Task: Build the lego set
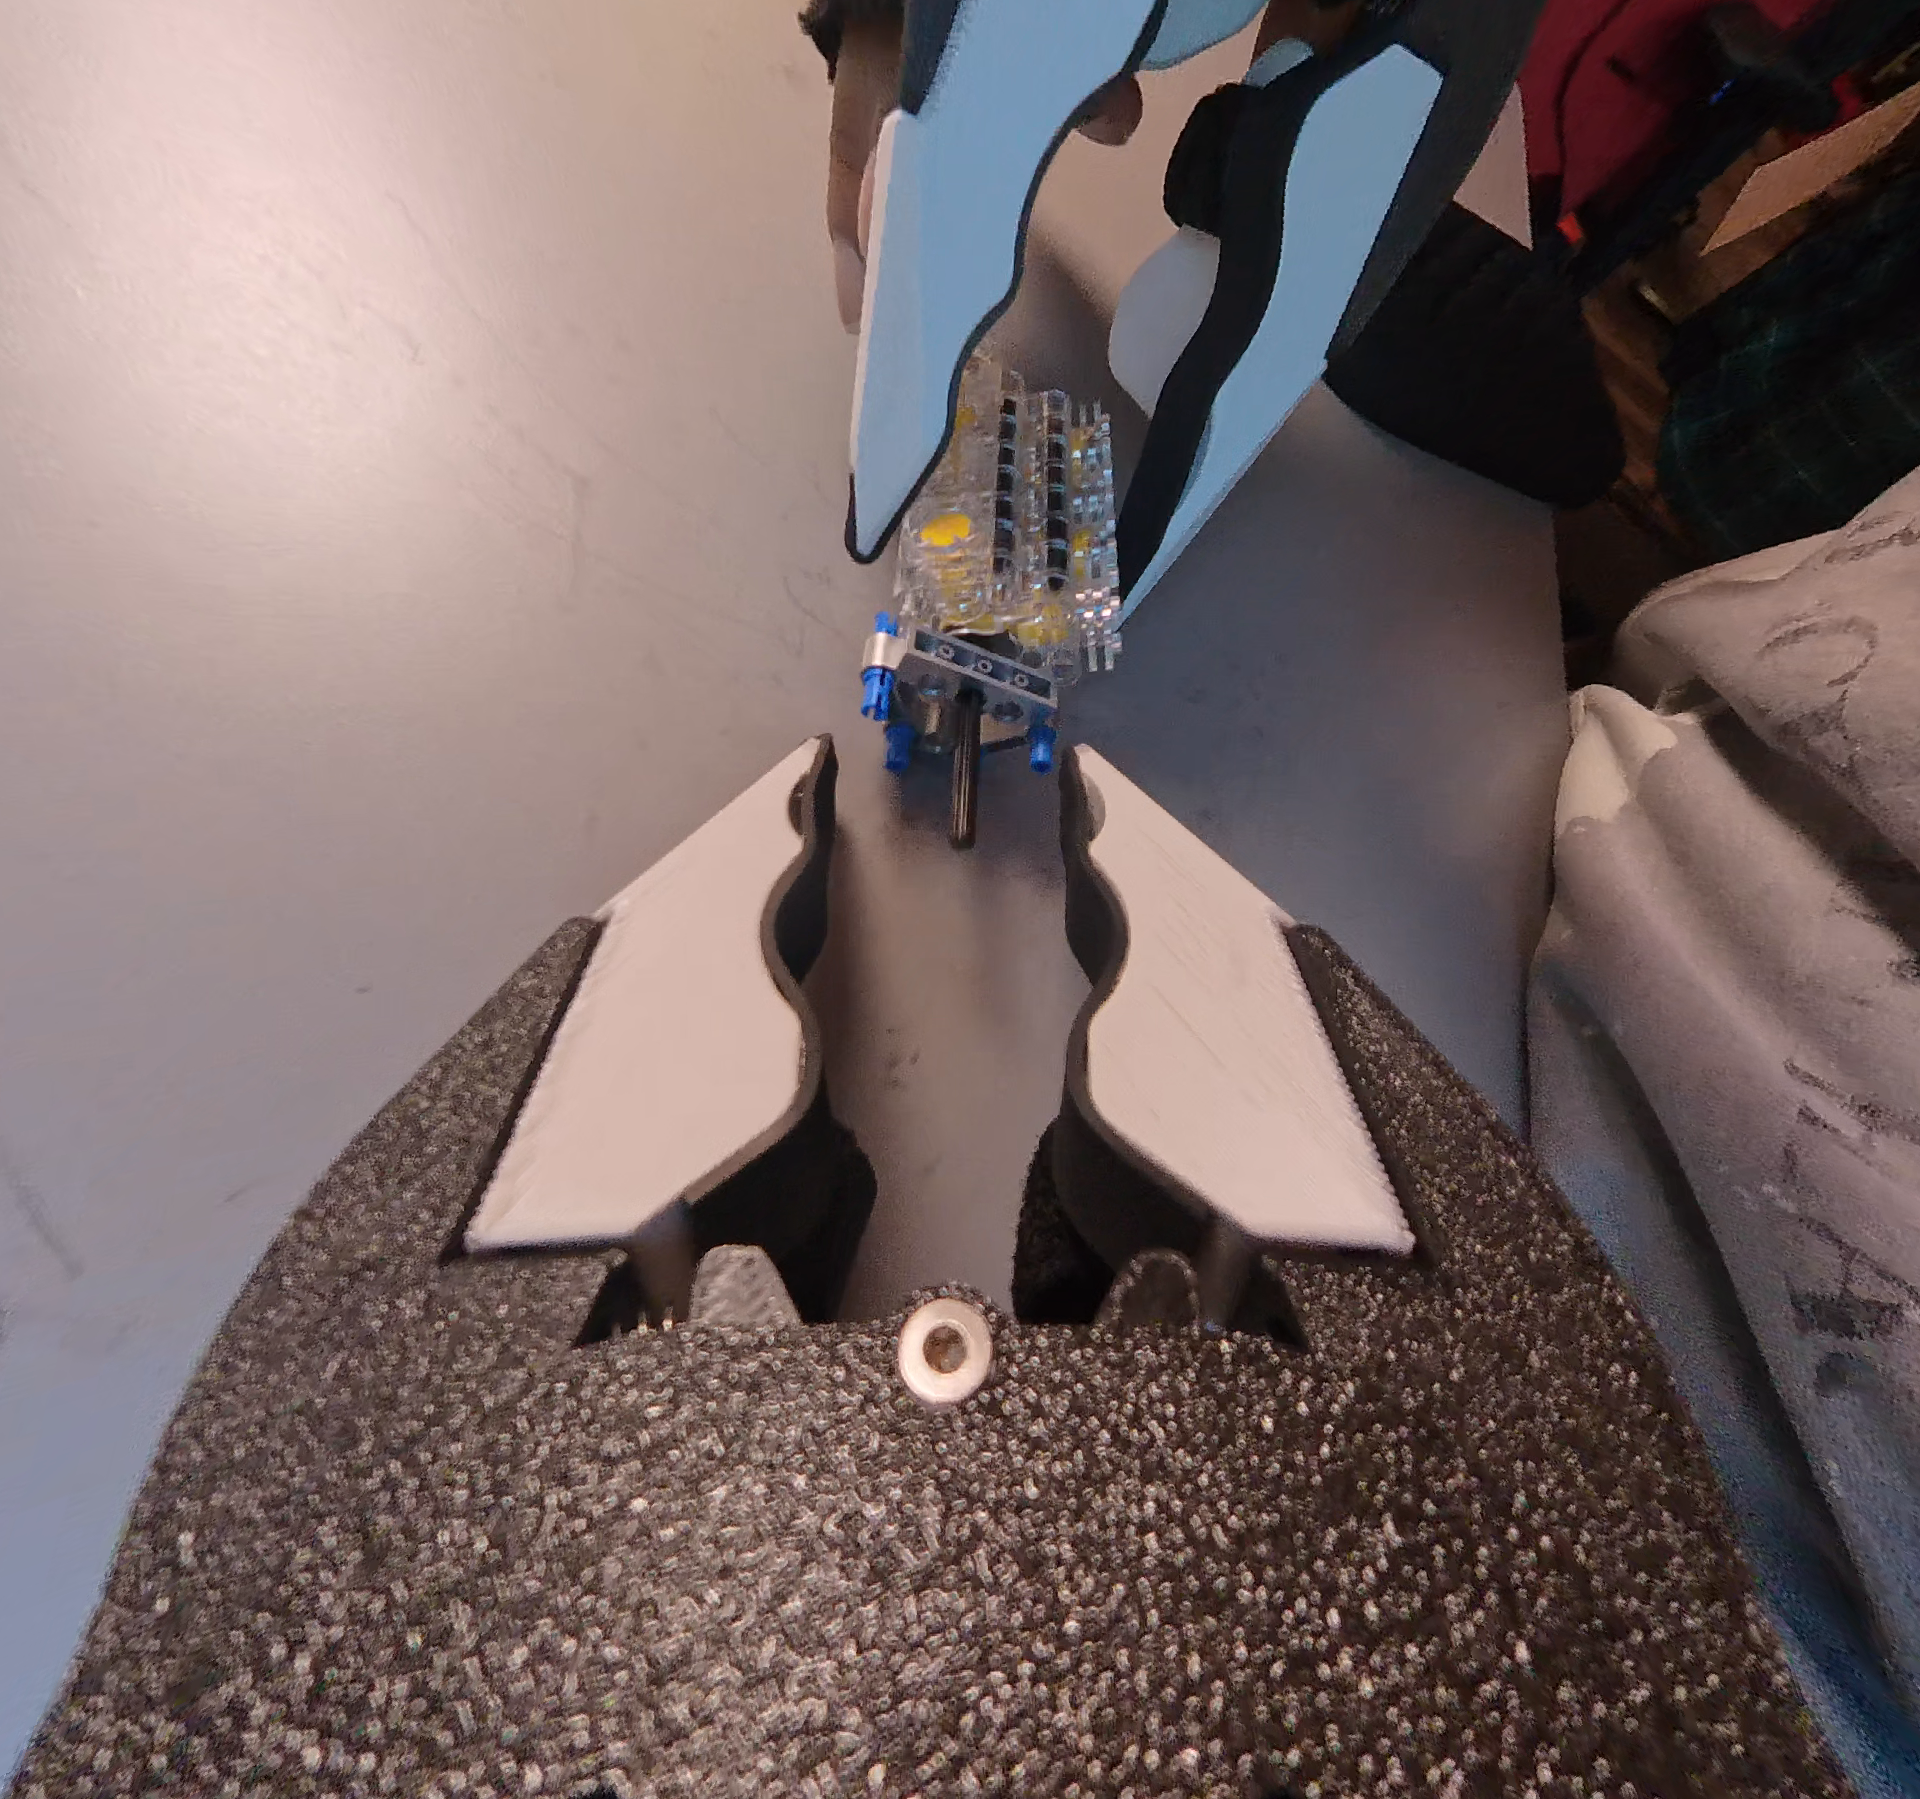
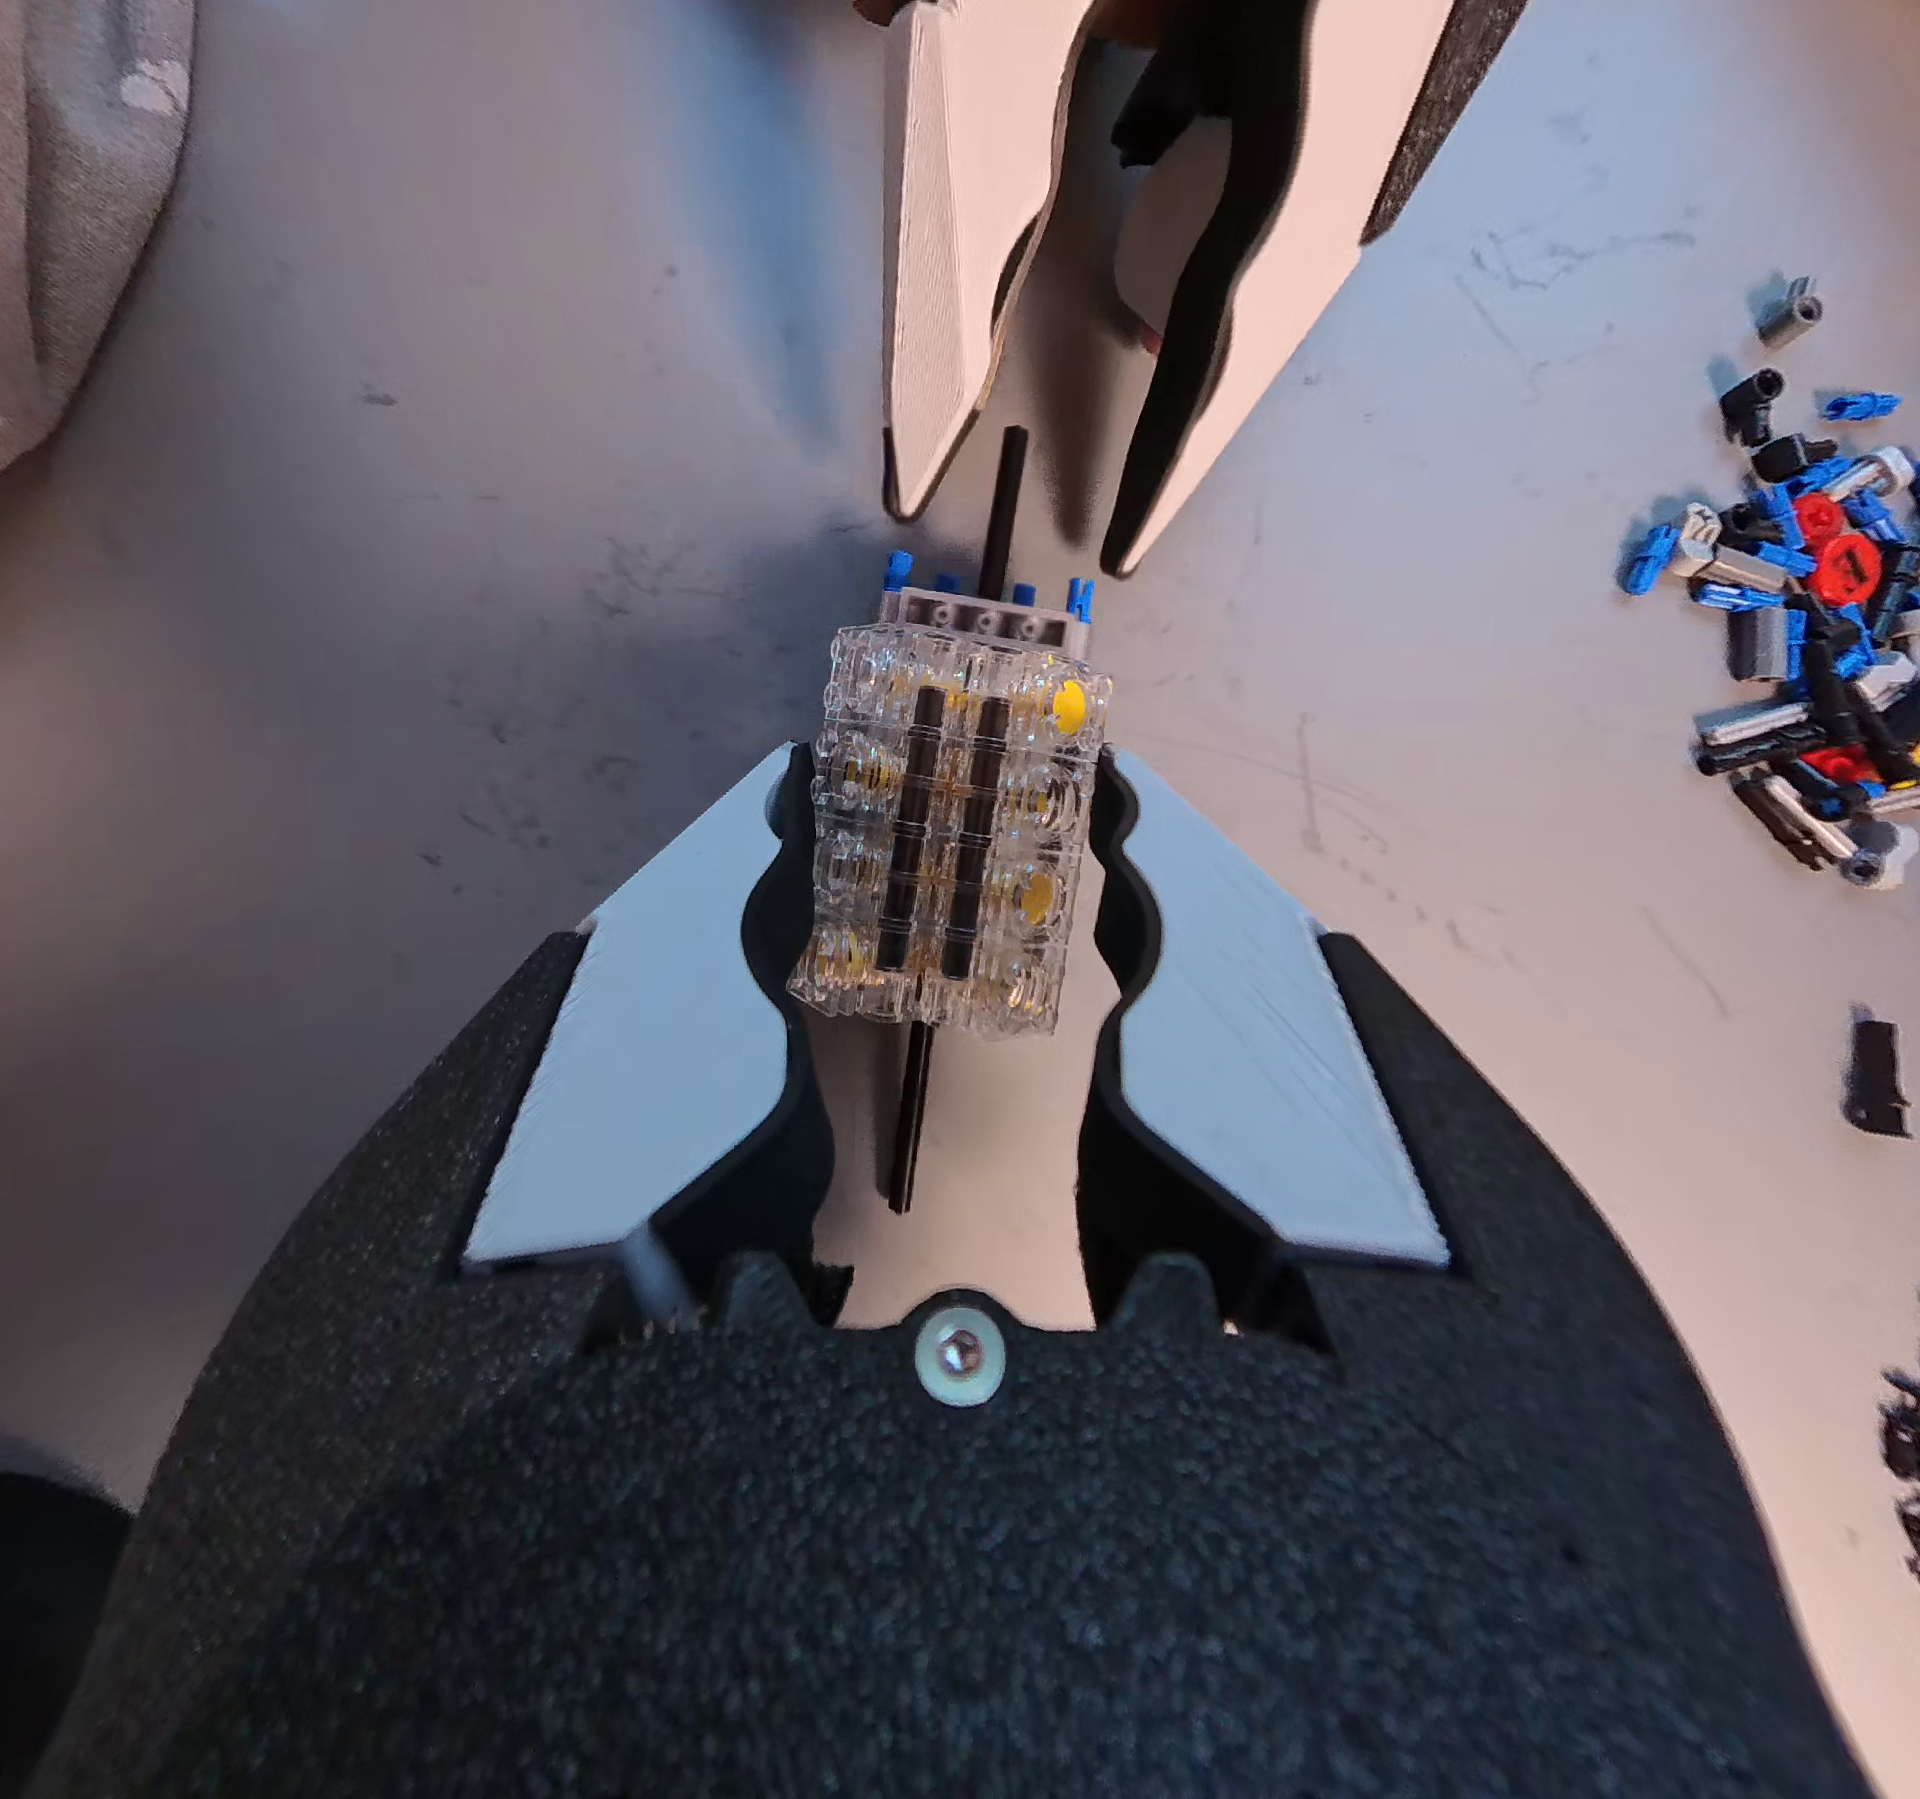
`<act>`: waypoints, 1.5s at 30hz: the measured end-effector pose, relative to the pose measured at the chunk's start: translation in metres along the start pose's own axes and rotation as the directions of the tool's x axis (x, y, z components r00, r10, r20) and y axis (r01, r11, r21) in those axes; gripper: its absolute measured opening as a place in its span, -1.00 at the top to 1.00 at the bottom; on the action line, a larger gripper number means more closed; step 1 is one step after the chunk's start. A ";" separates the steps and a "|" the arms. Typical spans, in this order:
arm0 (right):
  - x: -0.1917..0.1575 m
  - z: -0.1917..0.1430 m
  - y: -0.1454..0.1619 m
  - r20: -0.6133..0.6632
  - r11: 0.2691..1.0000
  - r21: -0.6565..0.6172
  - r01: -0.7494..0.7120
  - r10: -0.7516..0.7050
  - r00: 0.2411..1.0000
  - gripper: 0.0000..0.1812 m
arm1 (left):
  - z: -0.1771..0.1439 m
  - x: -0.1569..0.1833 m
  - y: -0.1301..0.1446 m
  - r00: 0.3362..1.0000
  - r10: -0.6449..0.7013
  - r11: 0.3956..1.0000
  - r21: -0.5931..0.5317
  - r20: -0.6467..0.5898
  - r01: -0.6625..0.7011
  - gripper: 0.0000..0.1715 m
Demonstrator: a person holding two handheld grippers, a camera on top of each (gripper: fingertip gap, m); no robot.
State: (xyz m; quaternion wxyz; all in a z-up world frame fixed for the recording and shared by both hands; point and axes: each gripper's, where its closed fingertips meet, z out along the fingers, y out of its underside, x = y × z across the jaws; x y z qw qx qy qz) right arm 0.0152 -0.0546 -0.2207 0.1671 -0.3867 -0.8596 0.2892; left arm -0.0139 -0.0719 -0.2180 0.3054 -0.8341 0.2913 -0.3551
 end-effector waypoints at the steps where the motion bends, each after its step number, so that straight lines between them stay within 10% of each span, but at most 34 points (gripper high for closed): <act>1: -0.001 0.001 0.000 0.000 1.000 -0.005 0.003 -0.003 1.000 0.45 | 0.003 0.002 0.000 1.000 -0.006 1.000 -0.004 -0.004 0.006 0.50; 13: -0.004 -0.004 0.003 -0.013 1.000 -0.008 -0.025 0.025 1.000 0.45 | 0.014 -0.001 -0.002 0.941 0.296 0.955 -0.046 0.164 -0.292 0.57; 24: -0.009 0.005 0.000 0.045 0.999 -0.033 -0.025 0.027 0.999 0.45 | 0.011 0.014 -0.006 0.462 0.827 0.523 -0.138 0.320 -0.841 0.54; 27: -0.007 0.007 0.001 0.042 0.998 -0.054 -0.010 0.013 0.999 0.45 | 0.004 0.029 -0.011 0.529 0.794 0.567 -0.051 0.302 -0.822 0.49; 32: -0.006 0.008 0.000 0.016 0.997 -0.076 0.001 0.000 1.000 0.45 | -0.016 0.007 -0.018 0.905 0.369 0.914 0.092 0.210 -0.394 0.45; 37: -0.007 0.009 -0.002 -0.014 0.997 -0.076 -0.003 0.002 1.000 0.44 | -0.003 0.010 -0.008 0.949 0.282 0.955 0.054 0.143 -0.292 0.71; 40: -0.007 0.010 -0.002 -0.028 0.996 -0.084 0.001 -0.004 1.000 0.44 | 0.002 0.007 -0.003 0.822 0.504 0.860 -0.069 0.265 -0.505 0.74; 45: -0.005 0.010 0.011 -0.045 0.988 -0.154 0.007 -0.015 0.999 0.44 | 0.006 0.033 0.005 0.316 0.884 0.404 -0.224 0.344 -0.887 0.93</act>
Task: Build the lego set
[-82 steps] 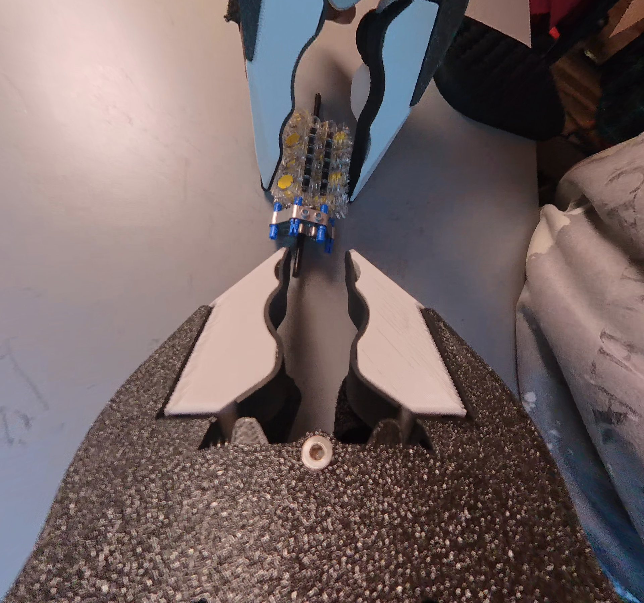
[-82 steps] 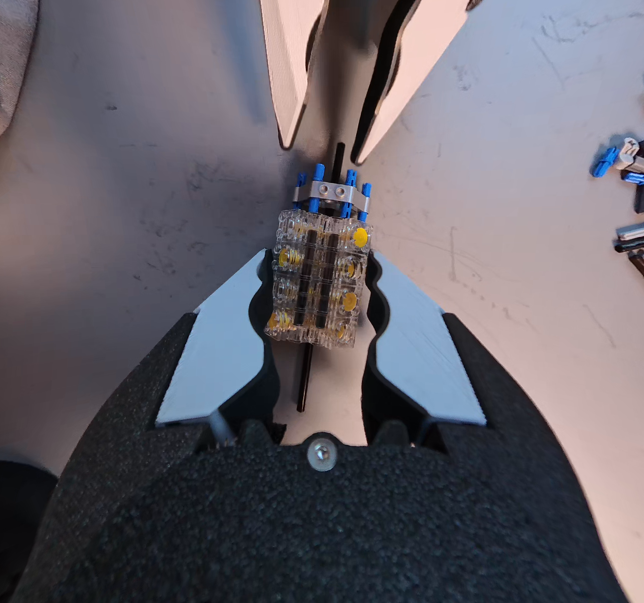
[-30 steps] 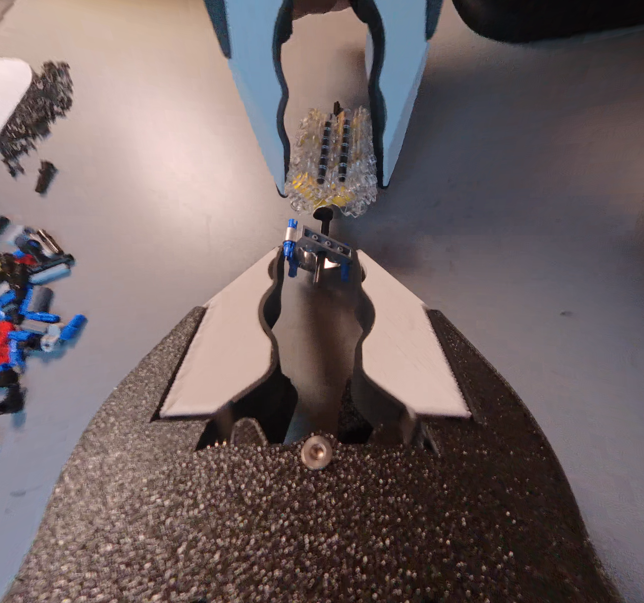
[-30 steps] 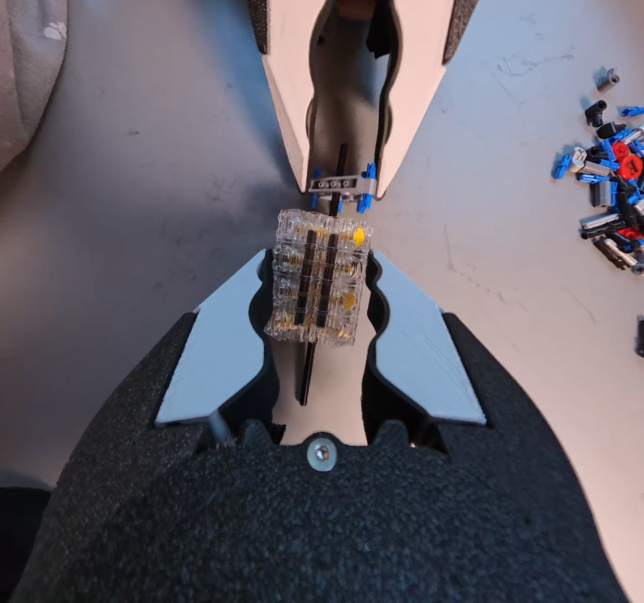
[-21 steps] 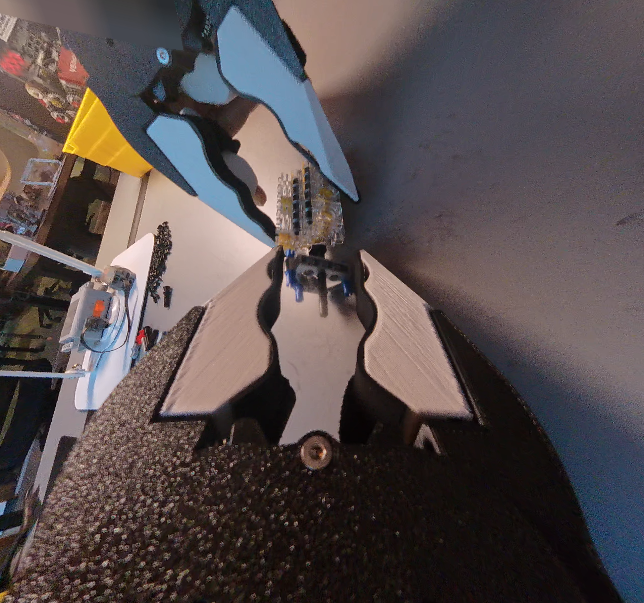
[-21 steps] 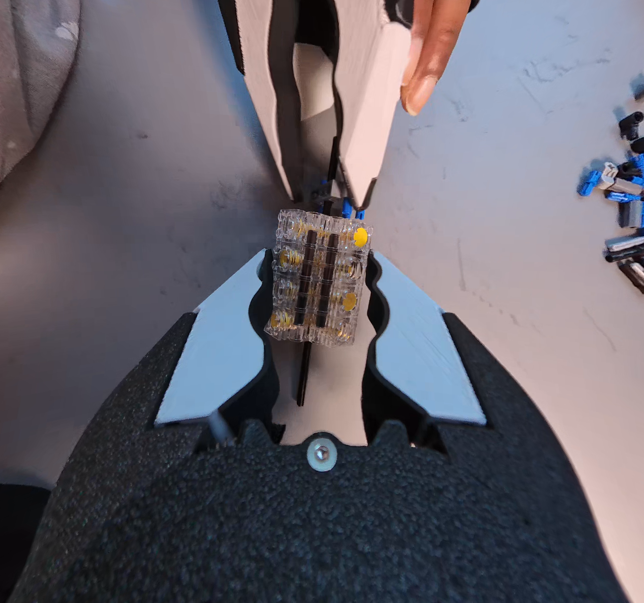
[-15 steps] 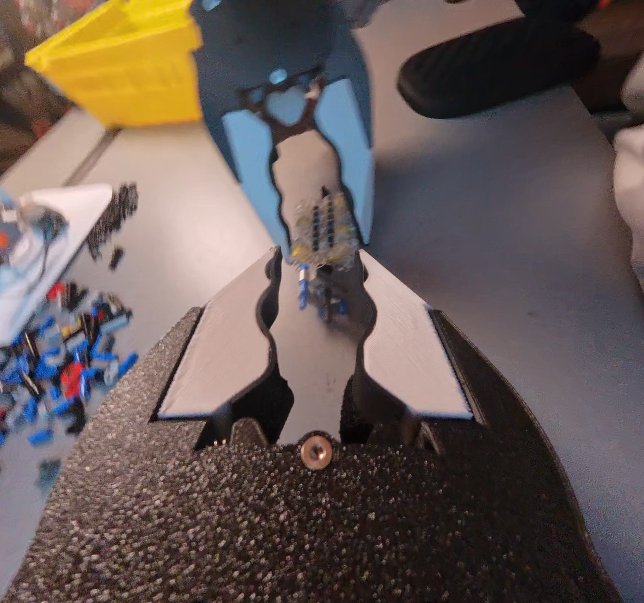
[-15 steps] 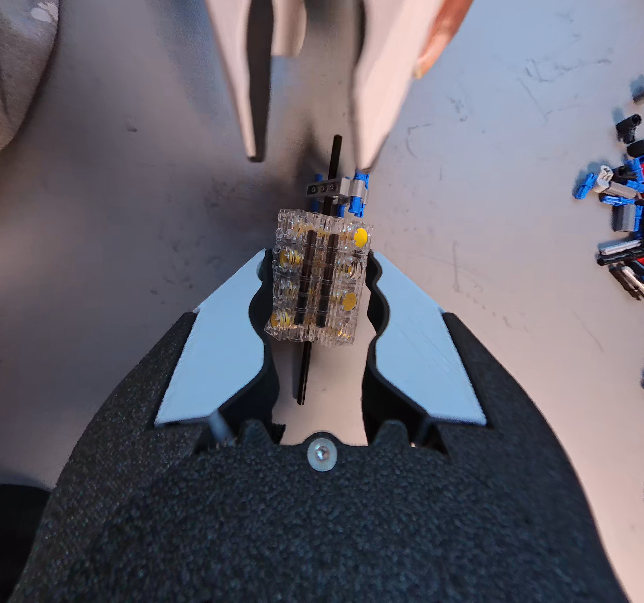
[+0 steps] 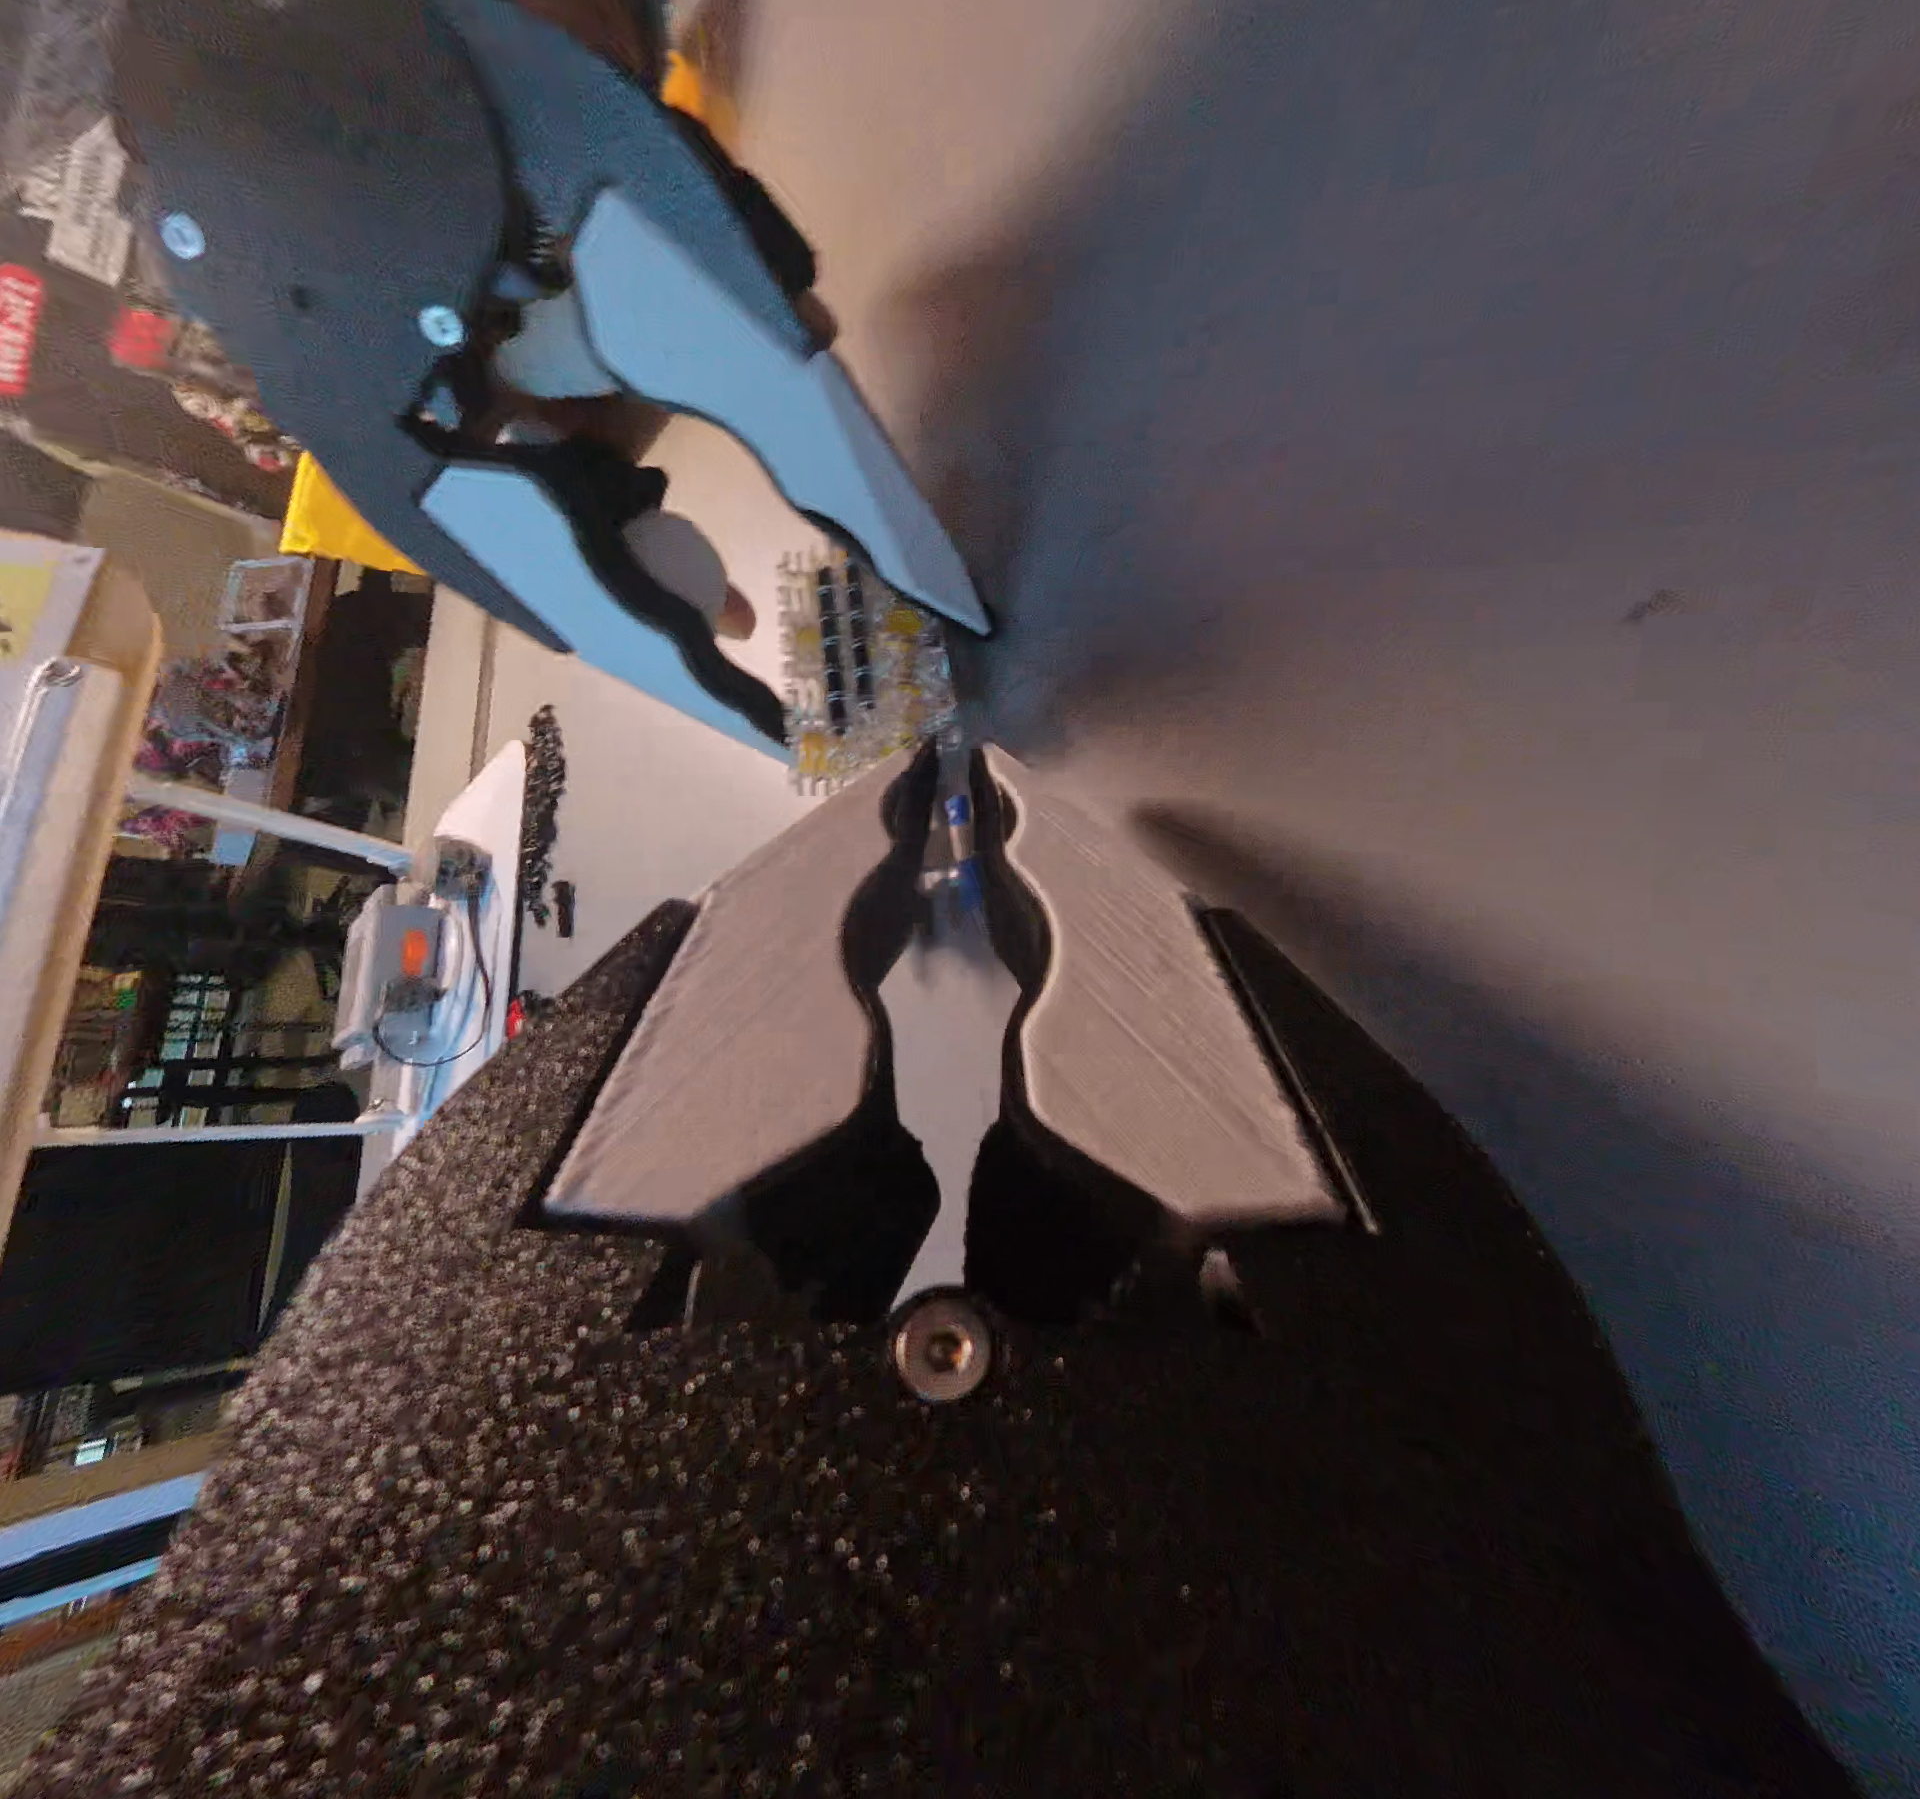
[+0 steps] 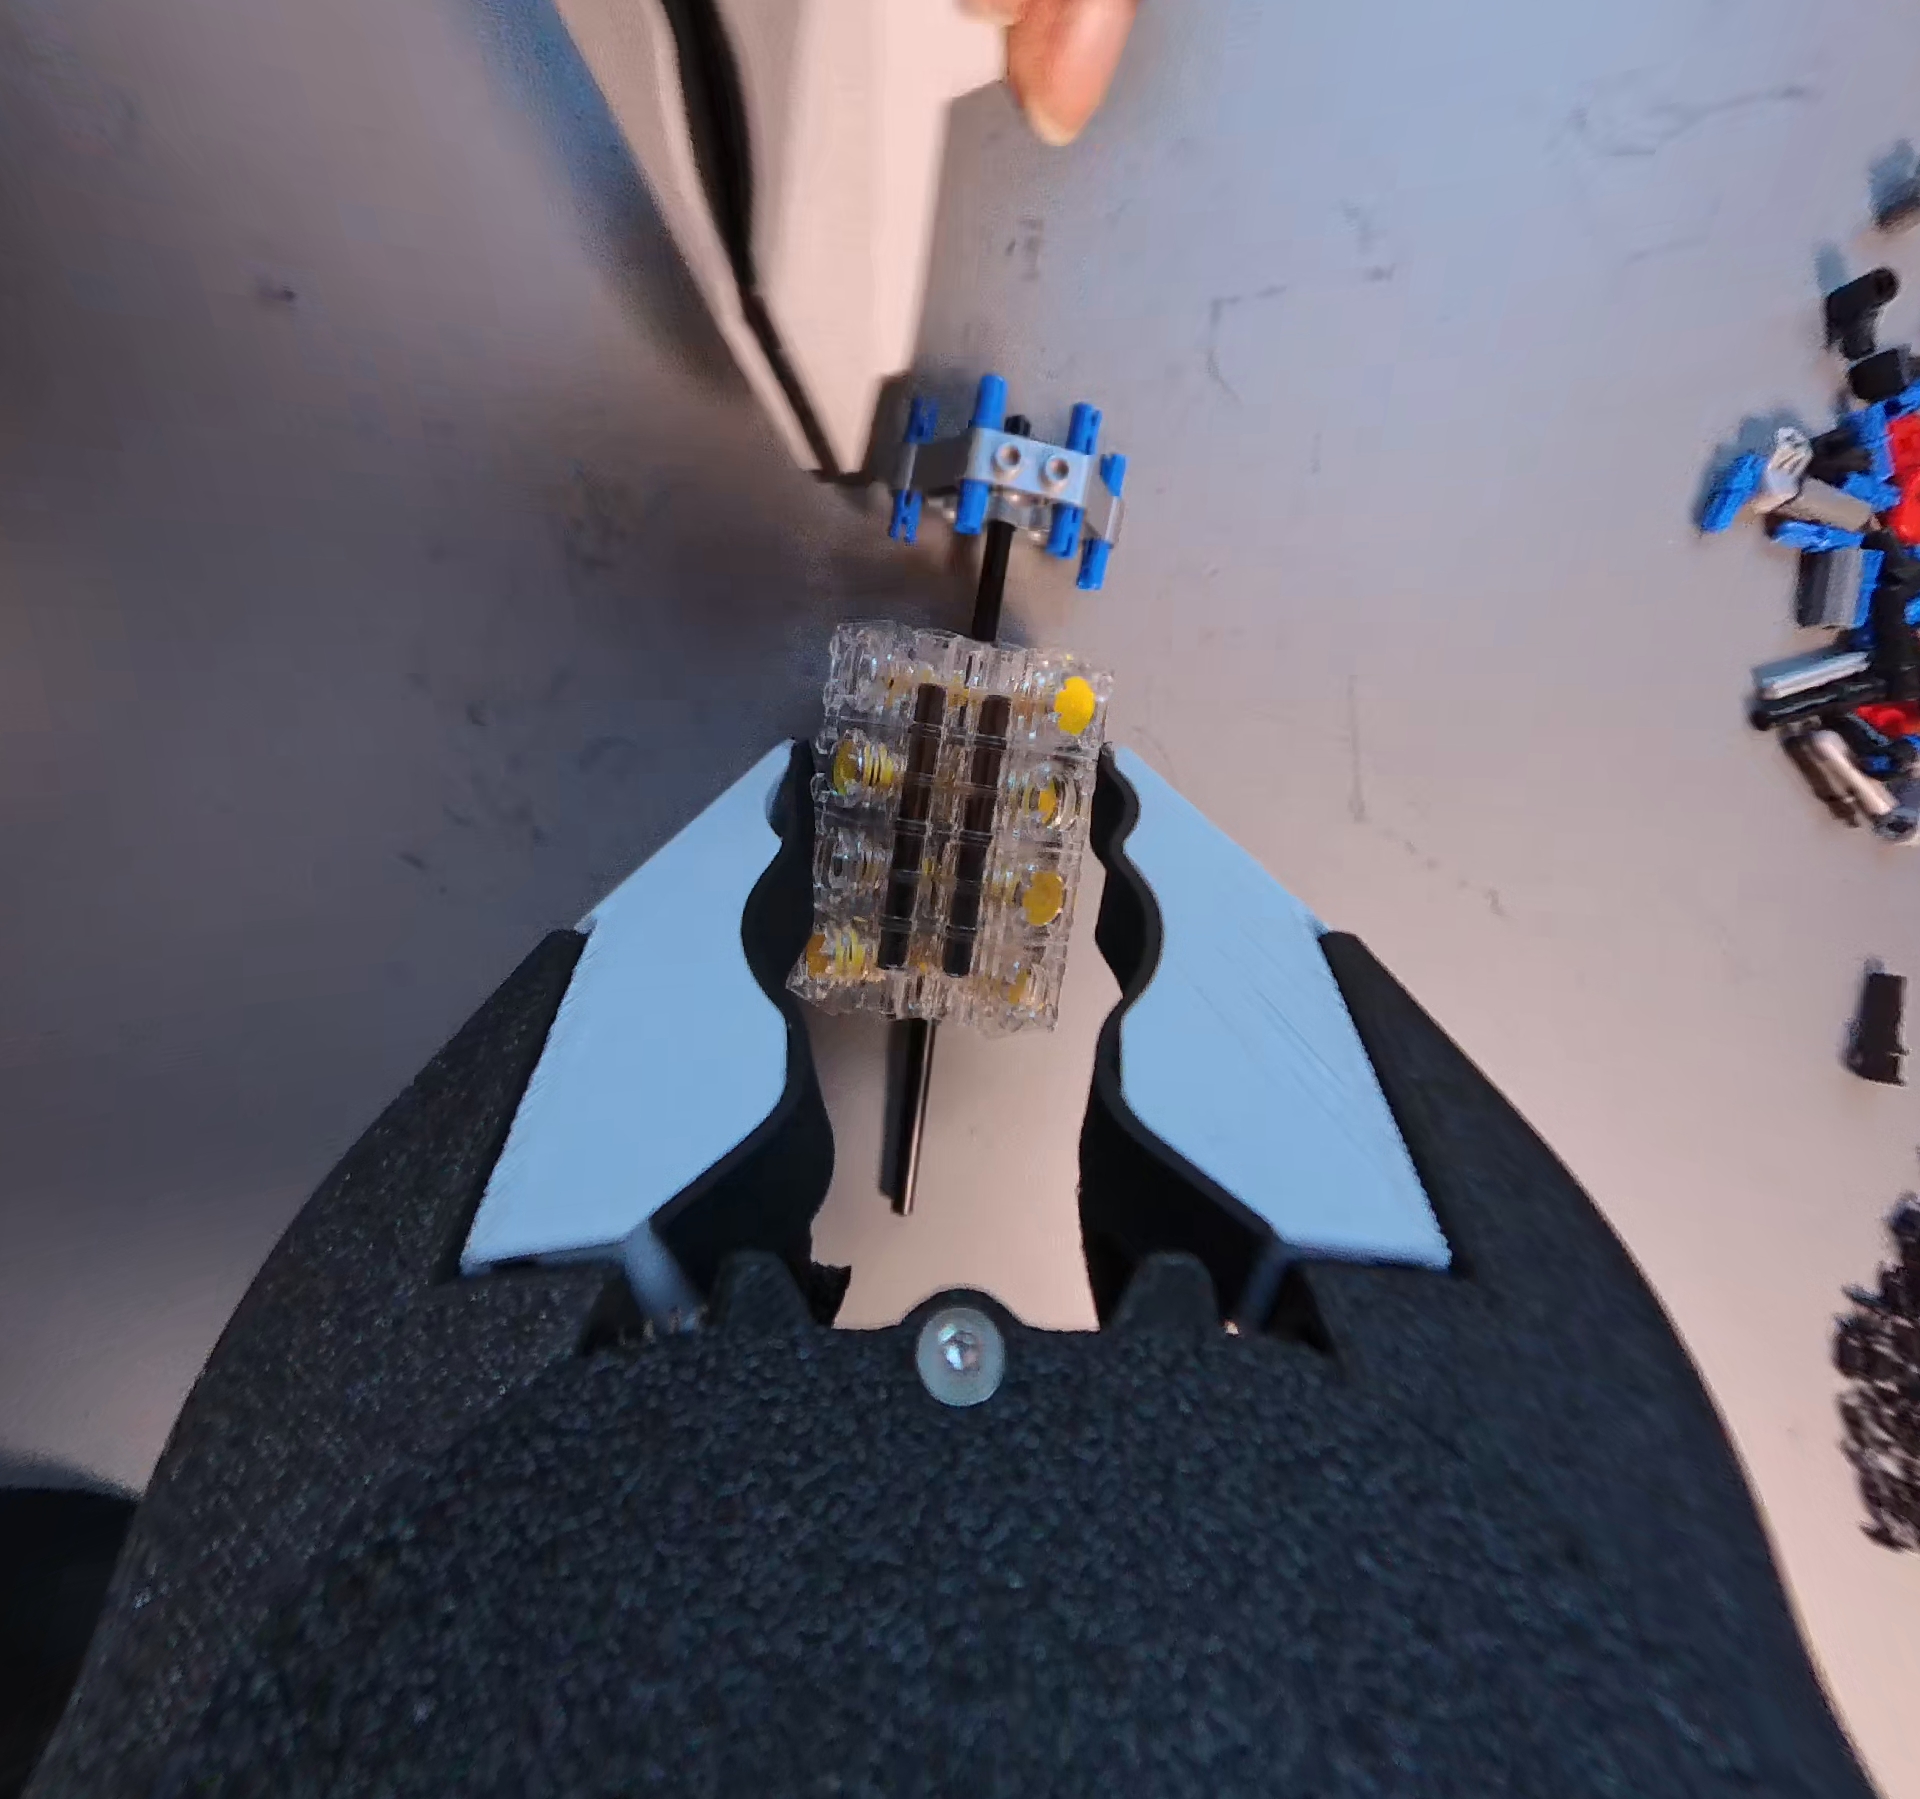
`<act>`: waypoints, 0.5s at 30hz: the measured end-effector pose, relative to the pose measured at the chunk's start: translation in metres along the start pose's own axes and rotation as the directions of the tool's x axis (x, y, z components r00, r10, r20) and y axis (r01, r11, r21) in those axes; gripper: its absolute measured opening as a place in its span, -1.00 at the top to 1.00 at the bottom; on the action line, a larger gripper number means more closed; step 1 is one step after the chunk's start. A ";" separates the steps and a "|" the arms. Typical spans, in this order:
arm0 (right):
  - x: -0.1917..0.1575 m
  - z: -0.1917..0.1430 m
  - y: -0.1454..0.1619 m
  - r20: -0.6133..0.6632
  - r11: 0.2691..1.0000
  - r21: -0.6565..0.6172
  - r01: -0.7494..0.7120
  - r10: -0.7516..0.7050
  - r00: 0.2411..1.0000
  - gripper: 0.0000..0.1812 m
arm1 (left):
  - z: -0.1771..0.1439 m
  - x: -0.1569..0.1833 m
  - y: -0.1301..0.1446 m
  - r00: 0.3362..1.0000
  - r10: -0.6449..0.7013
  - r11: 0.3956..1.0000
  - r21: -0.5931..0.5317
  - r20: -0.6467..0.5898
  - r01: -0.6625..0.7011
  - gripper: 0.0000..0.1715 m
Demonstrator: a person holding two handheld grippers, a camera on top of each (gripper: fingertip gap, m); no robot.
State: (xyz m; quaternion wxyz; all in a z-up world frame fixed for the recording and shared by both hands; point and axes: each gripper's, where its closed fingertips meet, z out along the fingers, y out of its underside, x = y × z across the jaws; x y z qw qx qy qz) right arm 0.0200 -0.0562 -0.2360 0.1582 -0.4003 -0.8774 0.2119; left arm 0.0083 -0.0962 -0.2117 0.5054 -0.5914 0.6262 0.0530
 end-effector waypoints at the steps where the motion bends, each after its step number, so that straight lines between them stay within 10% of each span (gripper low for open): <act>1: -0.001 0.000 -0.002 0.012 1.000 0.021 -0.021 0.021 1.000 0.45 | 0.002 0.006 0.000 1.000 0.010 1.000 -0.007 -0.016 -0.010 0.85; 7: -0.004 0.002 -0.004 0.016 0.999 0.030 -0.037 0.037 0.999 0.44 | -0.025 -0.042 -0.001 0.869 -0.489 0.858 0.143 -0.072 0.494 0.73; 12: -0.004 0.004 -0.006 0.037 0.998 0.036 -0.053 0.052 0.998 0.44 | -0.020 -0.017 0.038 0.620 -0.737 0.662 -0.102 -0.268 0.743 0.45; 15: -0.004 0.007 -0.011 0.050 0.998 0.038 -0.048 0.046 0.998 0.45 | -0.007 0.001 0.040 0.652 -0.704 0.707 -0.185 -0.282 0.683 0.49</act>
